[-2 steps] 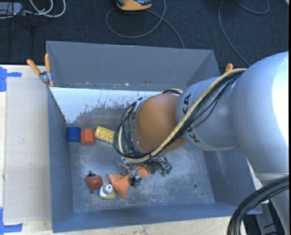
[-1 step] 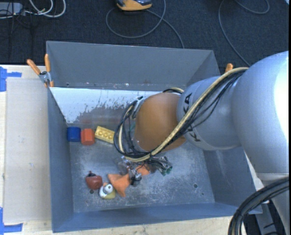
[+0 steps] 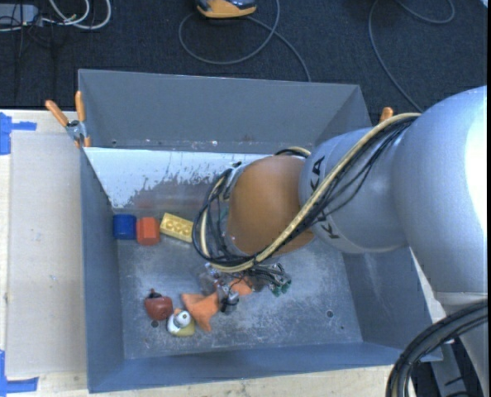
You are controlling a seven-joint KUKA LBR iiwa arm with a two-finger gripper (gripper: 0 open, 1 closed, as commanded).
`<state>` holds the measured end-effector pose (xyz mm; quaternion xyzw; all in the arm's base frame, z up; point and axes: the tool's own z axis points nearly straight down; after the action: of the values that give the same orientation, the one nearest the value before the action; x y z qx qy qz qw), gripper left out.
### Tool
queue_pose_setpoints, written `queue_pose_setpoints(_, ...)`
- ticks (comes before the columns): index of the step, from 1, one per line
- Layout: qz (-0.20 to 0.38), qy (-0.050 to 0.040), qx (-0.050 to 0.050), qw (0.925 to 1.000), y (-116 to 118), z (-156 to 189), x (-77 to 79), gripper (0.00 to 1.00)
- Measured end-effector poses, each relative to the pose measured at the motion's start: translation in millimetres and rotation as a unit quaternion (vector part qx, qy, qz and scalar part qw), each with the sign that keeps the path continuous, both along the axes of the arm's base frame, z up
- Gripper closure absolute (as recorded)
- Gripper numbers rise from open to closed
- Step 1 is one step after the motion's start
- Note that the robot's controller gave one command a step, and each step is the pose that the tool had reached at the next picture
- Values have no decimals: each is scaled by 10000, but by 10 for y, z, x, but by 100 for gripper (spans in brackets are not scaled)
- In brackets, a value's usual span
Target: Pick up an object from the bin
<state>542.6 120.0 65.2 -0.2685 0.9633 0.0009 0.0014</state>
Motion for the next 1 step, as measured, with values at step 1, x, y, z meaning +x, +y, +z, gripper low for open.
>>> queue_pose_setpoints(1,-3,26,-5,10000,-1,49,-14,100)
